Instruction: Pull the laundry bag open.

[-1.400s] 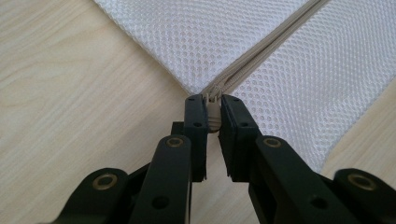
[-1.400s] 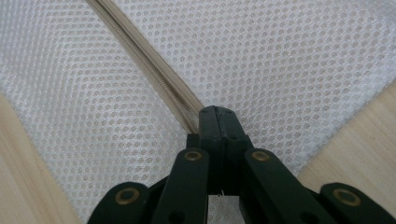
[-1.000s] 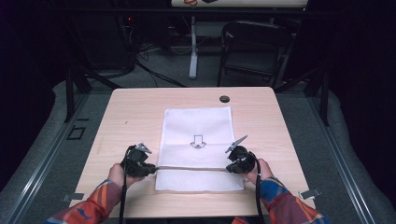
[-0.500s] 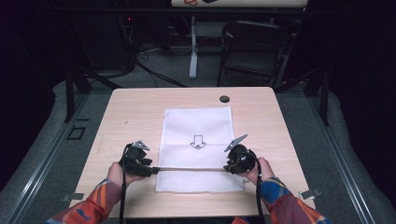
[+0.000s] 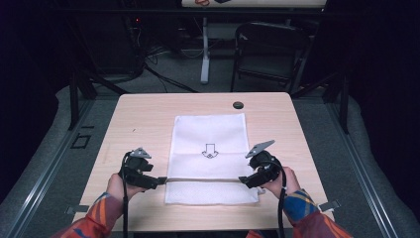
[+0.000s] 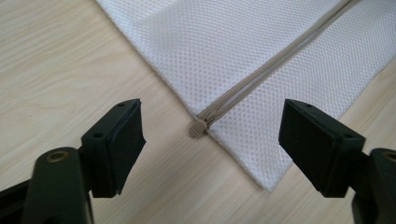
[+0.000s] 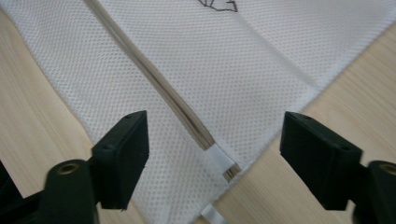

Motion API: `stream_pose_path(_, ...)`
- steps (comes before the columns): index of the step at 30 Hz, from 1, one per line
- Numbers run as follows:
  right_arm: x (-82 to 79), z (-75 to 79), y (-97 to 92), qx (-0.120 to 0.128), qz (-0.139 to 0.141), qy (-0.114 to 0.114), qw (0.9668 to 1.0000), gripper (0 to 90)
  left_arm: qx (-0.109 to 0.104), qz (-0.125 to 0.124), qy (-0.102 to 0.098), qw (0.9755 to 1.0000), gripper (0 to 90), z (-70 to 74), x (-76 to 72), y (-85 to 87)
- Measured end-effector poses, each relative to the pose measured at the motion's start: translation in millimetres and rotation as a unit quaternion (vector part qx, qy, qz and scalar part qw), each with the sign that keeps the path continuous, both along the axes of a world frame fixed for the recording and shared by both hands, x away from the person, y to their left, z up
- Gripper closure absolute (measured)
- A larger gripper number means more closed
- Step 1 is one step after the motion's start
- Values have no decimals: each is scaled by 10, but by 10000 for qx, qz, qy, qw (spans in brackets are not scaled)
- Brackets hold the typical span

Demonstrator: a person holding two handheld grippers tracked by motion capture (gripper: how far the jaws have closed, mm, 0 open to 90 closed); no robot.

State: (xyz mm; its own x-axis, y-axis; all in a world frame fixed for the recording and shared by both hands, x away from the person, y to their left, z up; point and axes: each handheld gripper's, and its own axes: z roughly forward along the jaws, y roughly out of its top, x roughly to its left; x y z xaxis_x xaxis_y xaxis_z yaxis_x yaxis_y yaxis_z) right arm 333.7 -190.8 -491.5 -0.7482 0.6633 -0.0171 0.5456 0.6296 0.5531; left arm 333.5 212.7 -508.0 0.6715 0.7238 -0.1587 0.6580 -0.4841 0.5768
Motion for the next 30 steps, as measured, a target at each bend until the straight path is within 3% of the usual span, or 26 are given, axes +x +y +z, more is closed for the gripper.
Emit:
stream_pose_path(3, -17, 46, -139, 96, -206, -16, 9997, 145, -19, 149, -48, 9999, 172, 31, -33, 79)
stream_pose_path(8, -79, 86, -413, 267, -620, 0, 9977, 95, -84, 422, -111, 9990, 153, 71, -100, 228)
stream_pose_path(14, -148, 49, -665, 271, -987, 35, 9947, 67, -86, 725, -138, 9972, 148, 77, -163, 398)
stream_pose_path(23, -221, -108, -875, 79, -1280, 190, 9916, 4, 44, 972, -87, 9952, 116, 33, -184, 562)
stream_pose_path(30, -189, -202, -1056, 139, -1508, 354, 9878, 0, 182, 1128, 76, 9934, 94, -68, -119, 634)
